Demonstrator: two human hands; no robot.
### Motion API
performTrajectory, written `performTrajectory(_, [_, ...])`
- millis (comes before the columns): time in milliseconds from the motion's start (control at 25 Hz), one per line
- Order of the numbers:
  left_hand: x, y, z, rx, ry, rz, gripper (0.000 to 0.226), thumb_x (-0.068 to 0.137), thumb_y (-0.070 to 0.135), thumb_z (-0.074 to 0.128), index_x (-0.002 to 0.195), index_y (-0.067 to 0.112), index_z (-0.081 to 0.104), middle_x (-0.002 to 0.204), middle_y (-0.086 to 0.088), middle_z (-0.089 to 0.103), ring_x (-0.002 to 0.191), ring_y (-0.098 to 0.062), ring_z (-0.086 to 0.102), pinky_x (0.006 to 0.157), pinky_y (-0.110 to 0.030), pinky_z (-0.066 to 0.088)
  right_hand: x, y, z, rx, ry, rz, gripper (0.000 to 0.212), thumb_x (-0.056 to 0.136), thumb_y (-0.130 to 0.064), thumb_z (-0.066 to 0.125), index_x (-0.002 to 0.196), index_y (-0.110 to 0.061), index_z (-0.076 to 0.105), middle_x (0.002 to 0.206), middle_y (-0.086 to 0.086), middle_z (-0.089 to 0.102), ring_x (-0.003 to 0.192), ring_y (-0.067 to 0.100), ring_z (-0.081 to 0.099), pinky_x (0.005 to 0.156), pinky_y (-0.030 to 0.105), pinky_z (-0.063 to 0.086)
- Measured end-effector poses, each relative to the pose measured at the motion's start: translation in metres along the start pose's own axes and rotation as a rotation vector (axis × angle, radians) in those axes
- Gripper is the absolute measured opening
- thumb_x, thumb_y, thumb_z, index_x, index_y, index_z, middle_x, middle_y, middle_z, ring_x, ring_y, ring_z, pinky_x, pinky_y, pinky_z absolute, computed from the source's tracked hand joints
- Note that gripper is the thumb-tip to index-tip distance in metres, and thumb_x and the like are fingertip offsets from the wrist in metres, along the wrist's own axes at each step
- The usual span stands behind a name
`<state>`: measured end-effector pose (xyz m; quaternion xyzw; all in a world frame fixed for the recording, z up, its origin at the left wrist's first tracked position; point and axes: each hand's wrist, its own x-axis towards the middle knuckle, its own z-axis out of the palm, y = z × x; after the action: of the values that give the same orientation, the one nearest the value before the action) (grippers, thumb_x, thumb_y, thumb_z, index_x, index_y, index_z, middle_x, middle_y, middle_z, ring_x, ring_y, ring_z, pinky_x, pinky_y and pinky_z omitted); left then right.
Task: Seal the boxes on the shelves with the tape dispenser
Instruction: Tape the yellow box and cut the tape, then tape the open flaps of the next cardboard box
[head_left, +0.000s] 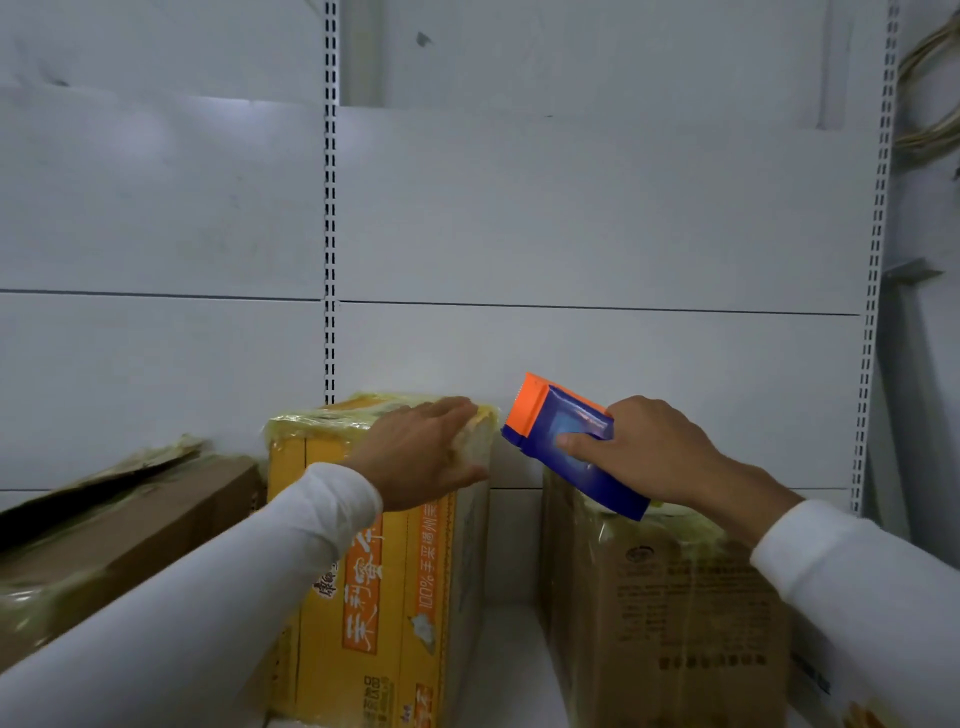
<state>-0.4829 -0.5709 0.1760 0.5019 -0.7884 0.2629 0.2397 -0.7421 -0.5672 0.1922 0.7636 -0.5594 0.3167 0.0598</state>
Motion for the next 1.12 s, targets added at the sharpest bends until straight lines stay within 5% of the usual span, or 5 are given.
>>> performTrajectory(200, [-0.009, -0.022, -0.003, 0.116, -0.004, -0.009, 0.081, 0.073, 0.085, 0.03, 0.127, 0.03, 0.054, 0.127, 0.006, 0.06, 0.116, -0.016, 0.054, 0.099, -0.035, 0.036, 0.003, 0.01, -0.011, 0.046, 0.021, -0.04, 0.041, 0.084, -0.06, 0.062, 0.07, -0.022, 0.054, 0.061, -0.005, 0.062, 0.051, 0.006, 0.06, 0.048, 0.02, 0.039])
performTrajectory(400, [0.019, 0.019, 0.028, 0.187, 0.053, -0.163, 0.064, 0.08, 0.073, 0.045, 0.123, 0.026, 0.053, 0.12, 0.003, 0.063, 0.111, -0.02, 0.055, 0.096, -0.036, 0.035, 0.002, 0.018, -0.008, 0.075, -0.039, -0.052, 0.038, 0.087, -0.058, 0.061, 0.078, -0.021, 0.054, 0.073, -0.002, 0.066, 0.063, 0.015, 0.066, 0.055, 0.026, 0.049])
performTrajectory(640, [-0.004, 0.009, 0.005, -0.156, 0.074, -0.045, 0.072, 0.08, 0.059, 0.061, 0.139, 0.023, 0.042, 0.138, -0.001, 0.052, 0.126, -0.02, 0.046, 0.102, -0.029, 0.033, -0.009, 0.017, -0.013, 0.118, -0.056, -0.035, 0.045, 0.087, -0.056, 0.061, 0.071, -0.014, 0.061, 0.065, 0.003, 0.067, 0.06, 0.021, 0.067, 0.059, 0.039, 0.051])
performTrajectory(920, [-0.095, -0.052, -0.058, -0.11, -0.033, -0.12, 0.068, 0.081, 0.061, 0.057, 0.138, 0.027, 0.043, 0.14, 0.002, 0.049, 0.126, -0.018, 0.046, 0.103, -0.036, 0.04, -0.023, -0.094, -0.023, 0.109, 0.004, -0.088, 0.052, 0.082, -0.058, 0.064, 0.06, -0.013, 0.055, 0.059, 0.006, 0.063, 0.053, 0.02, 0.059, 0.051, 0.028, 0.038])
performTrajectory(1120, [-0.193, -0.132, -0.109, -0.036, -0.156, -0.172, 0.062, 0.084, 0.06, 0.055, 0.135, 0.026, 0.046, 0.135, 0.005, 0.051, 0.123, -0.016, 0.047, 0.102, -0.034, 0.039, -0.043, -0.209, 0.028, 0.202, -0.103, -0.142, 0.055, 0.083, -0.059, 0.064, 0.077, -0.004, 0.064, 0.071, 0.011, 0.07, 0.065, 0.028, 0.068, 0.057, 0.032, 0.045])
